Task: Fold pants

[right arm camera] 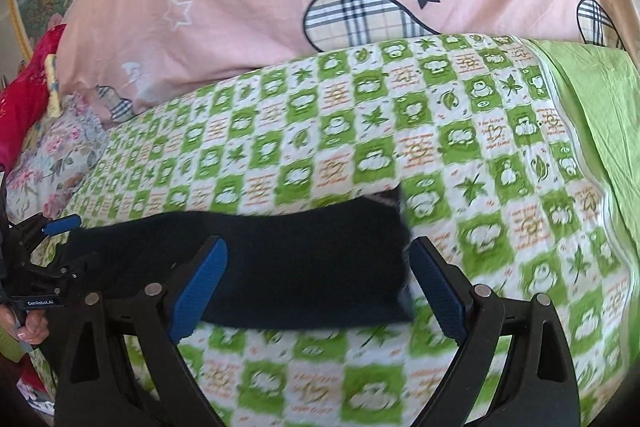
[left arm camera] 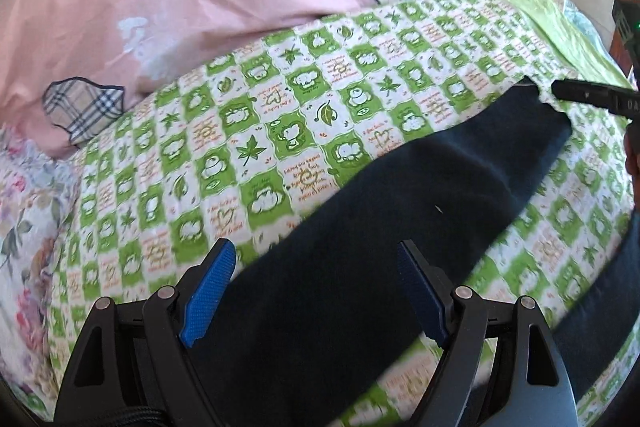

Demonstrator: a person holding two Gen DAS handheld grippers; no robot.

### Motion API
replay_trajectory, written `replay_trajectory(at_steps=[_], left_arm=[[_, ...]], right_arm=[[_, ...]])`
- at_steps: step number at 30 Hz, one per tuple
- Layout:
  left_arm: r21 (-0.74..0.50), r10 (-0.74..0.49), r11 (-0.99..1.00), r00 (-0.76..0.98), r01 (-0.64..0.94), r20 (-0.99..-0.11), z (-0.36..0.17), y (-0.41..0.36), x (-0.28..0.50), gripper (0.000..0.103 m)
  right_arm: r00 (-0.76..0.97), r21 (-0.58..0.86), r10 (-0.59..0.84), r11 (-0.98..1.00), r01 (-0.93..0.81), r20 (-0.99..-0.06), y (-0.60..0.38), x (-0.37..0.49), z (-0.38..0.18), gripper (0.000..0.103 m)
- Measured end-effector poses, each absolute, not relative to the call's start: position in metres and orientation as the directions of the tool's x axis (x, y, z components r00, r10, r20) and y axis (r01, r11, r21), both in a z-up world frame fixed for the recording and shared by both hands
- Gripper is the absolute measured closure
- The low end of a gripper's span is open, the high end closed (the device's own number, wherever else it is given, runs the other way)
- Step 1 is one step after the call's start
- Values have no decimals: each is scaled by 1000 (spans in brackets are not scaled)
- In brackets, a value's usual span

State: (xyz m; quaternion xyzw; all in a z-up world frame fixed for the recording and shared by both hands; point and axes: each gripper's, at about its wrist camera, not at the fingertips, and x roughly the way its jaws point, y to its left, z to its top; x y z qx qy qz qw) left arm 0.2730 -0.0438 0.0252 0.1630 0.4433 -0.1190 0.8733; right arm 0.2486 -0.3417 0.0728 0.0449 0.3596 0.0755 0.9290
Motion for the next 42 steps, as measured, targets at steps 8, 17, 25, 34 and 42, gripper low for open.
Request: replay_trajectory(at_steps=[8, 17, 25, 34, 42], left_arm=[[123, -96, 903, 472, 412, -876, -2, -52, 323, 21], [56, -130, 885, 361, 462, -923, -31, -65, 346, 49], [23, -227, 846, 399, 532, -888, -2, -60, 303, 99], [-11, -311, 819, 428, 574, -849, 34, -55, 206, 99], [-26, -353, 794, 426, 607, -833, 42, -70, 124, 99]], right_arm=[[679, 146, 180, 983, -108, -712, -361, 290, 59, 11], [618, 155, 207, 978, -137, -758, -356, 311, 38, 46], [638, 185, 236, 972, -147, -733, -371, 293, 55, 93], [660, 215, 338, 940, -264, -670, -386, 230, 86, 93], [642, 196, 353, 932, -305, -681, -398, 152, 75, 93]])
